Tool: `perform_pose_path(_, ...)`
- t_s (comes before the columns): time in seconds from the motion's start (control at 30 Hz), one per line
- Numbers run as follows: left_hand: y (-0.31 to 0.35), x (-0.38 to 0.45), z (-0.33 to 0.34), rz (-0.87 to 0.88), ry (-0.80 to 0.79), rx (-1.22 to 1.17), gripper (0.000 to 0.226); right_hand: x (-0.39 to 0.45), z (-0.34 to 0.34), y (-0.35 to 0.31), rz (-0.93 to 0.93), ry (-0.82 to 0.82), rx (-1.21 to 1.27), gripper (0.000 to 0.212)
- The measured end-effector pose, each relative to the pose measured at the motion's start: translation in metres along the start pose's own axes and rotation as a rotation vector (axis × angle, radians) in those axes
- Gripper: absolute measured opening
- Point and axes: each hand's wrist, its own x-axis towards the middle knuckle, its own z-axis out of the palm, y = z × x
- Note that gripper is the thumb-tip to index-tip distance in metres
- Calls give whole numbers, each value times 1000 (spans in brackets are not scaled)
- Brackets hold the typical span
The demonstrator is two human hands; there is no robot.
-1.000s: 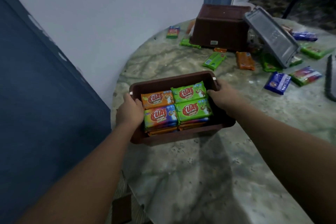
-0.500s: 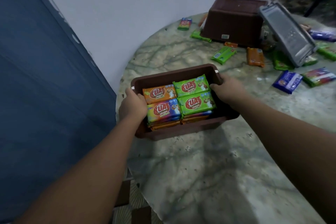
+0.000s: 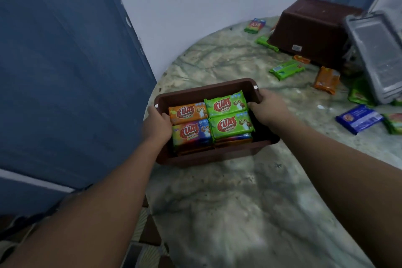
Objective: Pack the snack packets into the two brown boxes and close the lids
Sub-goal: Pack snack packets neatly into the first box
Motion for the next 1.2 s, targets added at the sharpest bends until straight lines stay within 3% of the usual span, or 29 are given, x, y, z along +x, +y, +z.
perform_pose_path(0.13, -7, -21, -1, -17, 12, 0, 24, -12, -5, 3, -37, -20, -22, 33)
perform_pose_path(0.63, -12, -59, 2, -34, 44, 46, 30, -30, -15, 18, -68, -49, -101, 35)
perform_pose_path(1.2, 6, -185, 29, -211, 158, 54, 29, -54, -58, 73, -219, -181, -108, 31)
